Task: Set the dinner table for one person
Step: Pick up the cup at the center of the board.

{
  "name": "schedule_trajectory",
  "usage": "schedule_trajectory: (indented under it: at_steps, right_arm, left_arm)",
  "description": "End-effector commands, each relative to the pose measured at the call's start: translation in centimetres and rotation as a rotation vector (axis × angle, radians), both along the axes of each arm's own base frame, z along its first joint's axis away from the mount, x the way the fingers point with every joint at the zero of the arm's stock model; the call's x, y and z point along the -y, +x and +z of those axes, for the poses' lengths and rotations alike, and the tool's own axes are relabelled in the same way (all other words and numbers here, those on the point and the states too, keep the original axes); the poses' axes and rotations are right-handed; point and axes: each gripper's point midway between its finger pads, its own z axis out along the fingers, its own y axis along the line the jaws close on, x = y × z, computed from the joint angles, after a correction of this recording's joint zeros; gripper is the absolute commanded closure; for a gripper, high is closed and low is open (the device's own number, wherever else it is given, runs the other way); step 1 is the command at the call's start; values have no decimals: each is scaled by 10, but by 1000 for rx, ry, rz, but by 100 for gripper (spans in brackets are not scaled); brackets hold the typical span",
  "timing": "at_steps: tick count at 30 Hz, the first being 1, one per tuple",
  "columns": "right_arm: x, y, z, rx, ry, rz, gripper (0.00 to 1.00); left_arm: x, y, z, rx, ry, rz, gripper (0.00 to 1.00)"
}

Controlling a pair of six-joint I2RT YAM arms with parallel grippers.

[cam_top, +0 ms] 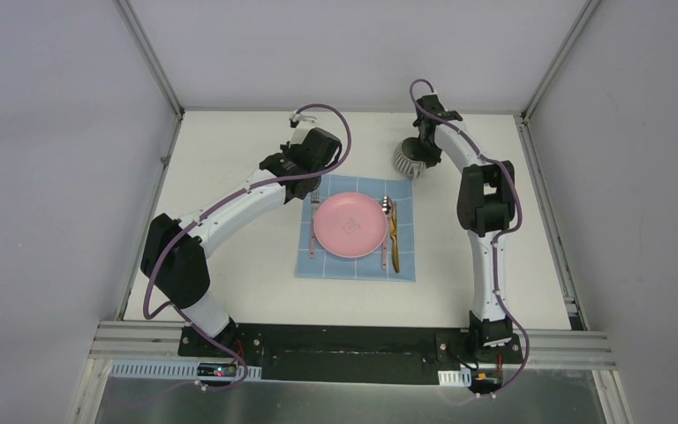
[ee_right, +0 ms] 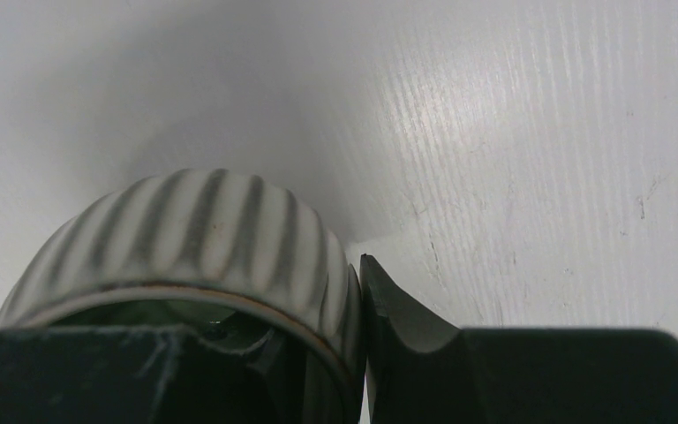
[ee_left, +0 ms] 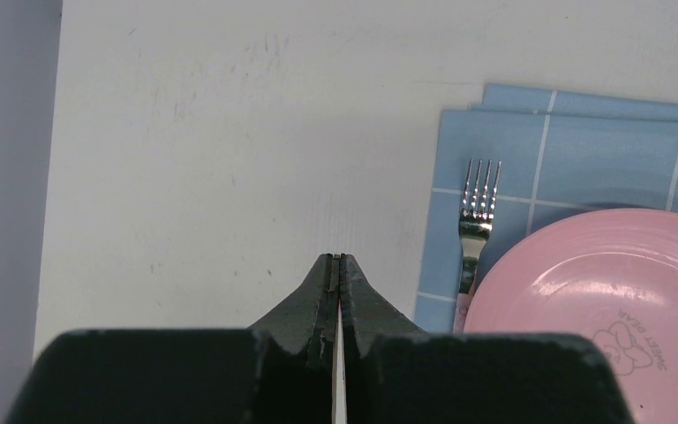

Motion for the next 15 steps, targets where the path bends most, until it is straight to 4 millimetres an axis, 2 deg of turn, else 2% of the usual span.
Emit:
schedule_trajectory:
  at_steps: [1, 7, 15]
  right_arm:
    - [-8, 15, 80, 178, 41, 18, 100]
    - [-12, 14, 98, 189, 43, 41, 100]
    - [-32, -15, 121, 216, 35, 93, 100]
  left_arm:
    - [-4, 3, 8, 21, -21, 13, 100]
    - [-3, 4, 7, 18, -18, 13, 100]
    - [0, 5, 8, 18, -32, 6, 100]
